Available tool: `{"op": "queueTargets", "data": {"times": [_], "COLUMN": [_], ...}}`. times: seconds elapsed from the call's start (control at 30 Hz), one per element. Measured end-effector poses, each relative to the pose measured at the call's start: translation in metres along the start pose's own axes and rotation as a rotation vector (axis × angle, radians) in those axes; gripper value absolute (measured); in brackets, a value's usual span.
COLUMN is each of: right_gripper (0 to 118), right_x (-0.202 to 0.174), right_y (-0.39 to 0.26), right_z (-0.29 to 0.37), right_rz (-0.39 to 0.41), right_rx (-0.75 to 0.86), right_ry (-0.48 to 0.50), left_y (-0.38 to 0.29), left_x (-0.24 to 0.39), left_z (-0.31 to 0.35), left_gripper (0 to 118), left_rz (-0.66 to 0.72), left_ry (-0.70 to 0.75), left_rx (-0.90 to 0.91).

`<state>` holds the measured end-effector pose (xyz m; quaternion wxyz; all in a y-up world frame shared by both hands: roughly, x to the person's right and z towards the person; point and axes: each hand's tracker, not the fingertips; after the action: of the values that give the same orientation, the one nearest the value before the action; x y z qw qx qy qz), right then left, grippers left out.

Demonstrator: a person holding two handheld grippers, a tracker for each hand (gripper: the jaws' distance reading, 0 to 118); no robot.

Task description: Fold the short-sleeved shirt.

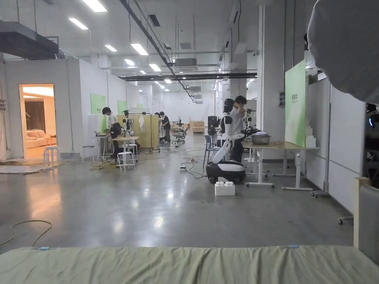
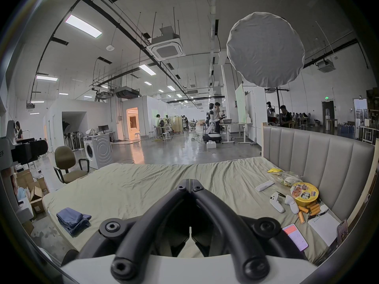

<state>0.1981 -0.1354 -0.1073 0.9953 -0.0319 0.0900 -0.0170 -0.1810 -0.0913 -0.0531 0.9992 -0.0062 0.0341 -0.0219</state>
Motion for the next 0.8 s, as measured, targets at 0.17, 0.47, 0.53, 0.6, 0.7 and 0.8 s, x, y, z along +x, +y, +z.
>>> {"op": "queueTargets", "data": {"times": [0.17,0.47,0.53,0.6,0.7,0.8], "right_gripper": [0,0,8,52,95,115], "right_x": [-0.0015,-0.0036,-0.0031,-0.0021,-0.0015,-0.0027], "right_y": [0.0012,0.0006,-0.0003,-0.0025,-0.0053,-0.0042], "right_z": [0.0022,0.0042,0.004,0.0035,0.0014,0.0021], "right_rz": [-0.003,-0.008,-0.005,-0.01,-0.012,0.001], "right_rx": [0.004,0.0,-0.005,-0.005,-0.005,0.007], "right_ry": [0.005,0.011,0.01,0.002,-0.007,0.018], "left_y": [0.0006,-0.0083,-0.0093,-0.0086,-0.0086,-0.0057], "left_x": [0.0014,-0.0026,-0.0032,-0.0012,0.0011,-0.0001], "left_z": [0.0004,-0.0037,-0.0037,-0.0037,-0.0028,0.0004], "left_gripper": [0,0,28,75,93,106], "left_rz": [-0.007,0.032,0.033,0.012,-0.001,0.005], "left_ry": [0.004,-0.018,-0.019,-0.021,-0.005,-0.017], "left_rx": [-0.004,-0.029,-0.034,-0.037,-0.032,0.01]}}
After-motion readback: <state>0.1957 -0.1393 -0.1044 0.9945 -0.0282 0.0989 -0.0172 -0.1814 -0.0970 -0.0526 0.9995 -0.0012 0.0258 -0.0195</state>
